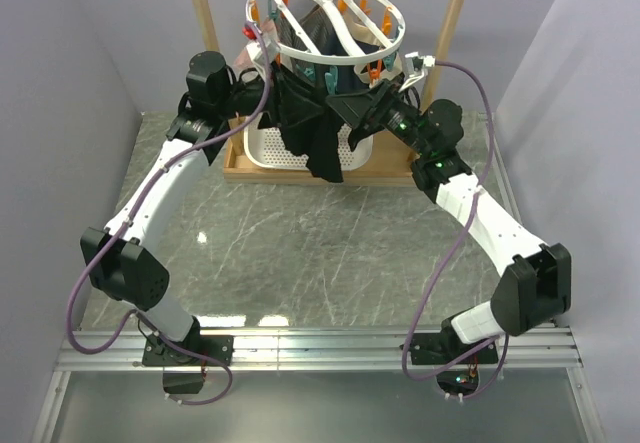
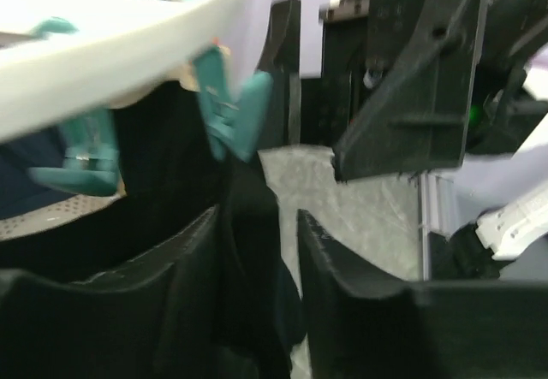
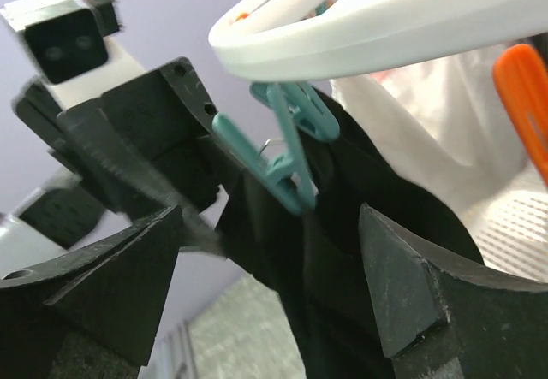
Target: Clip the underwear to the hanger
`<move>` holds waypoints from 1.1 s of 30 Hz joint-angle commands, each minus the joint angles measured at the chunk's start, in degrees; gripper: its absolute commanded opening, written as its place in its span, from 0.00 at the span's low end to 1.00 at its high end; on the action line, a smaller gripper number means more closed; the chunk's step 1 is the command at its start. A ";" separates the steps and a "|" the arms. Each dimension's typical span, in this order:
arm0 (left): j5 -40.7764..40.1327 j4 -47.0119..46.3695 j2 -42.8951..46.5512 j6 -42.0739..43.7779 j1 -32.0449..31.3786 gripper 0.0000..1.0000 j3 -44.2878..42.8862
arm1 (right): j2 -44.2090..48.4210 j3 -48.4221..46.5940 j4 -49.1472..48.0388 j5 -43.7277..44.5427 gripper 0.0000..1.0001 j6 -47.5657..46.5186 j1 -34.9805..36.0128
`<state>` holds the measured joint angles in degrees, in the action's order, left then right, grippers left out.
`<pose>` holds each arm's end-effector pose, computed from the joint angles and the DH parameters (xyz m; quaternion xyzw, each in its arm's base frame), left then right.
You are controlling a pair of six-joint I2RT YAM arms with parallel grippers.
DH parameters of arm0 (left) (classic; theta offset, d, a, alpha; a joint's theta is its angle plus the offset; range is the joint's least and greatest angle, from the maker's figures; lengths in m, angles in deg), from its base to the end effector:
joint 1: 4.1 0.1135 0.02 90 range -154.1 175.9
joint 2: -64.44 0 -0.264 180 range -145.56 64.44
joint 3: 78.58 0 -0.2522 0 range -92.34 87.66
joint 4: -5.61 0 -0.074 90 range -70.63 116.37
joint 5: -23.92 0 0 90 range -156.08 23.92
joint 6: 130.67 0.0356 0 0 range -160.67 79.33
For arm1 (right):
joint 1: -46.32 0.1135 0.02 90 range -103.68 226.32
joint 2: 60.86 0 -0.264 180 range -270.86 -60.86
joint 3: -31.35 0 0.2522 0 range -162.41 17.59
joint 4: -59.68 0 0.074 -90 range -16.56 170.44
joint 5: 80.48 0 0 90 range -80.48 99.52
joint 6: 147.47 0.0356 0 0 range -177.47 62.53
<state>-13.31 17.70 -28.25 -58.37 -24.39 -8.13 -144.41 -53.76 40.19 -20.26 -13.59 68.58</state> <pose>0.3362 -0.1545 0.4583 0.3407 0.5990 -0.4991 0.5254 0.3083 0.1453 0.4204 -0.1055 0.5771 0.5566 0.5883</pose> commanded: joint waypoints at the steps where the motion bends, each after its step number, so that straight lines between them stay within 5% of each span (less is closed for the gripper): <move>1: 1.63 9.38 3.65 12.56 -1.85 0.48 -0.80 | 4.62 -2.38 7.83 -3.00 0.90 -7.65 -1.60; 11: -3.63 14.67 10.15 17.08 -2.73 0.99 3.41 | 9.81 -3.79 22.61 -5.73 0.93 -18.12 -7.49; 24: -26.12 31.02 20.43 8.30 2.88 0.99 4.64 | 16.57 -6.26 41.42 -8.01 0.95 -33.85 -12.67; 33: -29.38 33.22 31.33 5.74 9.57 0.99 15.54 | 25.27 -0.37 49.24 -6.17 0.96 -41.05 -15.23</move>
<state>-39.36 49.43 0.65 -50.89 -15.54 6.03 -121.72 -55.05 85.50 -26.97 -49.96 53.85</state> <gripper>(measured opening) 0.993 0.963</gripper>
